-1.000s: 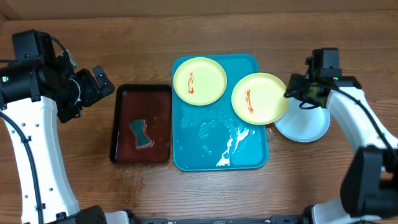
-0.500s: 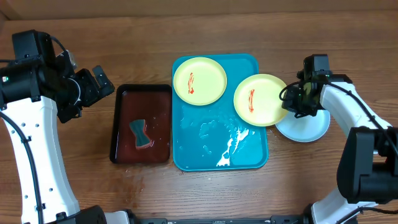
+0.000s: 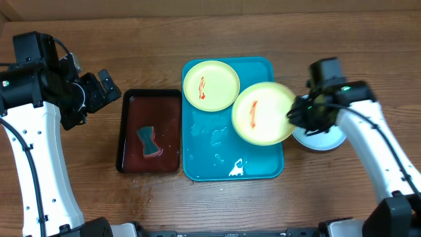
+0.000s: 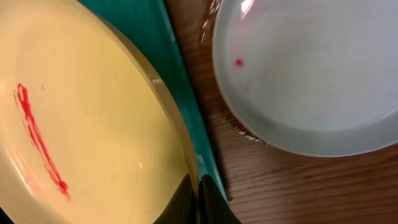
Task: Clean dirty plates on tray and stack at the side
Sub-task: 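Grasp the right yellow-rimmed plate with the right gripper and pull it down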
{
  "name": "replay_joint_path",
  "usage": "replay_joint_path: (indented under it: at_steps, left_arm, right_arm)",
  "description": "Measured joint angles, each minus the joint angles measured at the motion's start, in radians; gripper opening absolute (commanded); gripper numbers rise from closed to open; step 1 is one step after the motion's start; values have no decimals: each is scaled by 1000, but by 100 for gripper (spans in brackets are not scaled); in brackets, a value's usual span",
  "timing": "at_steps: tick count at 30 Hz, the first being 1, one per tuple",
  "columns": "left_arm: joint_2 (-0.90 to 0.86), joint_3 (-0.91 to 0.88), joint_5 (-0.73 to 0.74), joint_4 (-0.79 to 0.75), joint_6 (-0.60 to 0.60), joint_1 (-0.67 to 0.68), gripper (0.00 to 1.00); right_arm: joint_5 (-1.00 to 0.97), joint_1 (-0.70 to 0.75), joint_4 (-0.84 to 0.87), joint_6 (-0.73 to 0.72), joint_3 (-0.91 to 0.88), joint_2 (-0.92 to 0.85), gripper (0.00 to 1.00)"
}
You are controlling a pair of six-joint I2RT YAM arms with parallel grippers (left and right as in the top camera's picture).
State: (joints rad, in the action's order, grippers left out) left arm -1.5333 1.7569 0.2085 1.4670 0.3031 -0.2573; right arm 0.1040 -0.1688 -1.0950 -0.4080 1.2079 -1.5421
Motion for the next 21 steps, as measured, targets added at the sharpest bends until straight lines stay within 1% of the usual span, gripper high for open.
replay_joint_path:
  at_steps: [1, 4, 7, 9, 11, 12, 15, 18, 19, 21]
  left_arm:
    - [0, 0, 0, 0, 0, 0, 100]
    - [0, 0, -1, 0, 0, 0, 100]
    - [0, 0, -3, 0, 0, 0, 100]
    - [0, 0, -4, -1, 0, 0, 100]
    - [0, 0, 0, -2, 14, 0, 100]
    - [0, 0, 5, -3, 23, 0, 100]
    - [0, 0, 40, 17, 57, 0, 100]
    - [0, 0, 67, 26, 61, 3, 100]
    - [0, 0, 69, 28, 60, 10, 97]
    - [0, -6, 66, 29, 59, 39, 84]
  right_arm:
    - [1, -24, 27, -23, -32, 0, 4]
    - [0, -97, 193, -100, -169, -6, 4]
    - [2, -152, 342, -134, -274, -10, 4]
    - [1, -183, 425, -150, -326, -10, 14]
    - [1, -202, 451, -167, -345, -10, 23]
    - [2, -206, 452, -170, -345, -10, 25]
    - [2, -208, 452, -163, -345, -10, 26]
    - [1, -208, 435, -137, -342, -5, 27]
    - [-2, -208, 423, -128, -338, 2, 27]
    - [-16, -208, 401, -113, -326, 28, 27]
